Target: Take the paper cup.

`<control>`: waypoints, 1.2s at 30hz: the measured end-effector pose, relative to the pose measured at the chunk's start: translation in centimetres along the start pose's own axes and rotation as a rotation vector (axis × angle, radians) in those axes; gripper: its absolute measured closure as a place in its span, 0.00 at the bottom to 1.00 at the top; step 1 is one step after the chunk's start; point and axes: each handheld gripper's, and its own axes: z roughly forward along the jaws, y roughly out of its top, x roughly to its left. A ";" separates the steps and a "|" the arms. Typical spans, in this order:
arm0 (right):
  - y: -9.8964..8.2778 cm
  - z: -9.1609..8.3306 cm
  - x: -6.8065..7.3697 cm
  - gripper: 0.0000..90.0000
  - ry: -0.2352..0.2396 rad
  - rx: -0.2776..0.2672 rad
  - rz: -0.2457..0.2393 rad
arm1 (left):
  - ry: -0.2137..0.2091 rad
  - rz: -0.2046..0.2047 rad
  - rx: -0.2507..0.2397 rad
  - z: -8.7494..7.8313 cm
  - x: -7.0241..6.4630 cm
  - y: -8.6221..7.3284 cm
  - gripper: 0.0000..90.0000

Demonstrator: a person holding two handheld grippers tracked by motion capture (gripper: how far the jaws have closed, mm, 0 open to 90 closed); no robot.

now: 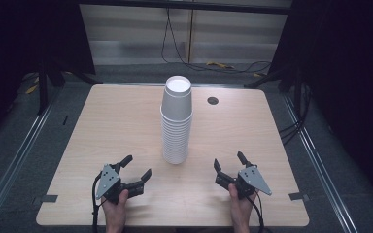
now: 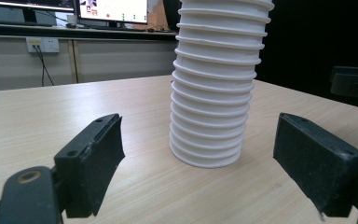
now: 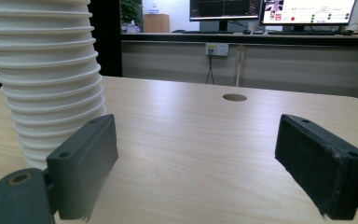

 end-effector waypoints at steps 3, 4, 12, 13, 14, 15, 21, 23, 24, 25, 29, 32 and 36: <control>0.0 0.0 0.0 0.14 0.009 0.009 0.003 | -0.009 0.001 -0.004 0.0 0.0 0.0 0.17; 0.1 0.0 -0.1 0.14 0.009 0.019 0.009 | -0.003 0.000 0.001 0.0 0.0 0.0 0.18; 0.2 0.0 -0.3 0.14 0.088 0.050 0.023 | -0.003 0.006 0.011 0.1 0.0 0.0 0.18; 0.3 0.1 -0.3 0.15 0.105 0.068 0.034 | -0.003 0.008 0.012 0.1 0.0 0.0 0.18; 0.3 0.1 -0.3 0.15 0.105 0.068 0.034 | -0.003 0.008 0.012 0.1 0.0 0.0 0.18; 0.4 0.1 -0.4 0.15 0.122 0.078 0.038 | -0.003 0.012 0.014 0.1 0.0 0.1 0.18; 1.4 0.4 0.1 0.16 0.190 0.075 0.030 | -0.012 -0.003 0.042 0.4 0.0 0.2 0.18; 1.7 0.4 0.1 0.17 0.207 0.078 0.024 | -0.013 0.016 0.050 0.4 0.0 0.2 0.18; 2.1 0.4 0.2 0.17 0.218 0.069 0.018 | -0.021 0.016 0.050 0.5 -0.1 0.2 0.18; 2.4 0.3 0.3 0.17 0.222 0.065 0.004 | -0.021 0.016 0.050 0.5 -0.1 0.2 0.18; 3.1 0.3 0.4 0.17 0.245 0.054 0.009 | -0.041 0.015 0.044 0.4 0.0 0.2 0.18; 3.4 0.4 0.5 0.17 0.263 0.052 0.010 | -0.053 0.024 0.038 0.4 -0.1 0.1 0.18; 4.4 0.5 0.8 0.22 0.308 0.056 0.019 | -0.064 0.019 0.039 0.3 0.0 0.1 0.18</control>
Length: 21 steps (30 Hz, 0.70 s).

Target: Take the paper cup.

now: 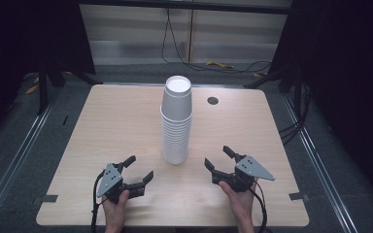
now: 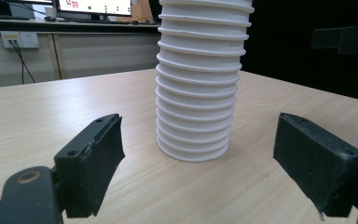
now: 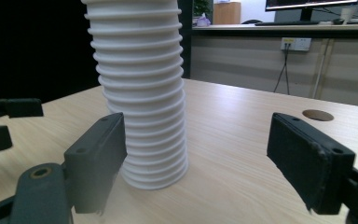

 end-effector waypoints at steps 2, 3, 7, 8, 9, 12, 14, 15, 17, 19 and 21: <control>0.2 0.0 0.0 0.20 0.007 -0.006 0.005 | -0.004 -0.002 -0.002 0.0 0.0 0.0 0.18; 0.5 0.1 0.0 0.18 0.009 -0.009 0.007 | -0.001 -0.004 -0.002 0.0 0.0 0.0 0.18; 1.3 0.3 -0.1 0.18 0.039 0.000 0.020 | 0.007 0.000 0.003 0.0 0.0 0.0 0.18; 1.6 0.4 -0.1 0.18 0.048 0.000 0.024 | 0.008 0.001 0.002 0.0 0.0 0.0 0.18; 1.8 0.4 -0.1 0.18 0.052 0.001 0.024 | 0.005 0.000 0.002 0.0 0.1 0.0 0.18; 2.4 0.6 -0.2 0.18 0.071 0.007 0.030 | -0.002 -0.004 -0.001 0.0 0.0 0.0 0.17; 2.7 0.8 -0.3 0.18 0.090 0.021 0.036 | -0.004 -0.002 -0.002 0.0 0.0 0.0 0.17; 2.9 0.8 -0.3 0.18 0.097 0.023 0.037 | -0.004 -0.002 -0.002 0.0 0.0 0.0 0.17; 3.3 1.0 -0.2 0.18 0.113 0.030 0.032 | -0.003 -0.001 -0.002 0.0 0.0 0.0 0.17; 3.7 1.1 -0.1 0.18 0.124 0.034 0.036 | -0.003 -0.001 -0.002 0.0 0.0 0.0 0.17; 4.1 1.2 -0.1 0.18 0.134 0.034 0.031 | -0.005 0.002 -0.003 0.0 -0.1 0.0 0.17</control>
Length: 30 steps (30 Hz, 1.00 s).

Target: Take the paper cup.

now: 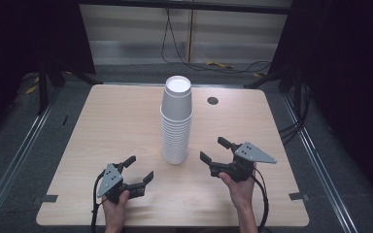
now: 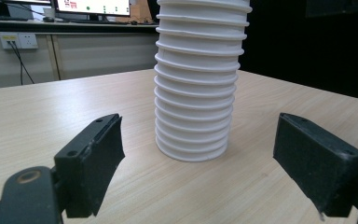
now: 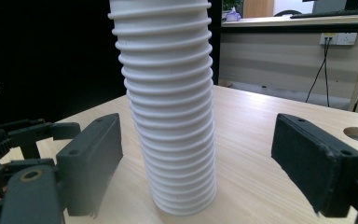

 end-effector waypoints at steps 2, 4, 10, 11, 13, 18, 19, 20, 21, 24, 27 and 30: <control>0.3 0.1 0.0 0.18 0.005 0.000 0.001 | 0.000 0.000 0.000 0.0 0.0 0.0 0.17; 0.8 0.2 0.0 0.18 0.013 0.001 0.000 | -0.001 -0.001 0.000 0.0 0.0 0.0 0.17; 2.6 0.4 -0.2 0.18 0.045 -0.010 0.002 | -0.004 0.008 0.002 0.0 0.0 0.0 0.17; 3.1 0.6 -0.2 0.18 0.048 -0.010 -0.002 | -0.005 0.008 0.002 0.0 0.0 0.0 0.17; 3.3 0.7 -0.2 0.18 0.037 -0.005 -0.010 | -0.007 0.009 0.001 0.0 0.0 0.0 0.17; 5.0 1.3 -0.3 0.18 0.072 -0.004 -0.033 | -0.006 0.005 -0.001 0.0 0.0 0.0 0.17; 5.0 1.3 -0.3 0.18 0.072 -0.004 -0.033 | -0.006 0.005 -0.001 0.0 0.0 0.0 0.17; 5.4 1.3 -0.2 0.18 0.074 -0.010 -0.035 | -0.006 0.008 0.001 0.0 0.0 0.0 0.17; 6.0 1.5 -0.3 0.18 0.077 -0.027 -0.045 | -0.006 0.007 0.000 0.0 0.0 0.0 0.17; 6.7 1.6 -0.3 0.18 0.082 -0.014 -0.045 | -0.006 0.003 -0.001 0.0 0.0 0.0 0.18; 7.5 2.1 -0.6 0.18 0.098 0.002 -0.043 | -0.006 0.001 0.000 0.0 0.0 0.0 0.17; 8.1 2.5 -0.4 0.18 0.131 0.011 -0.046 | -0.002 0.000 0.000 0.0 0.0 0.0 0.17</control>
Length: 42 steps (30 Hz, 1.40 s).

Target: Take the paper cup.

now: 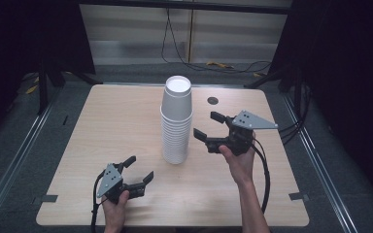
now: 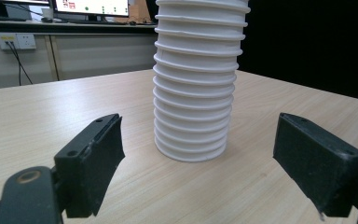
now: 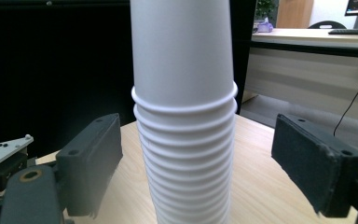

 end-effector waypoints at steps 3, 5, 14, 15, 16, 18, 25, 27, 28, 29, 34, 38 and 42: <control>0.5 0.4 0.1 0.15 -0.001 0.002 -0.013 | 0.000 0.001 0.001 0.0 0.0 0.0 0.18; 1.2 1.0 0.0 0.15 0.024 0.009 -0.011 | -0.006 0.003 -0.001 0.0 0.0 0.0 0.17; 3.9 2.5 -0.5 0.15 0.070 0.027 -0.021 | -0.007 0.007 -0.001 0.0 0.0 0.0 0.17; 4.1 2.7 -0.6 0.15 0.080 0.038 -0.024 | -0.006 0.006 -0.002 0.0 0.0 0.0 0.17; 4.1 2.7 -0.6 0.15 0.080 0.038 -0.024 | -0.006 0.006 -0.002 0.0 0.0 0.0 0.18; 4.5 3.1 -0.6 0.15 0.087 0.053 -0.042 | -0.008 0.008 -0.001 0.0 0.0 0.0 0.18; 5.5 4.1 -0.5 0.15 0.112 0.091 -0.066 | -0.009 0.005 -0.004 0.0 0.0 0.0 0.17; 6.0 4.3 -0.5 0.15 0.130 0.101 -0.070 | -0.009 0.007 -0.003 0.0 0.0 0.0 0.18; 6.2 4.4 -0.5 0.15 0.139 0.103 -0.074 | -0.009 0.008 -0.003 0.0 0.0 0.0 0.18; 6.4 4.5 -0.4 0.15 0.143 0.109 -0.076 | -0.009 0.008 -0.003 0.0 0.0 0.0 0.17; 7.1 5.2 -0.5 0.15 0.148 0.146 -0.084 | -0.009 0.009 -0.003 0.0 0.0 0.0 0.18; 7.5 5.9 -0.7 0.15 0.157 0.176 -0.085 | -0.010 0.008 -0.003 0.0 0.0 0.0 0.18; 8.0 6.5 -0.9 0.15 0.156 0.200 -0.081 | -0.003 0.014 -0.002 0.0 0.0 0.0 0.17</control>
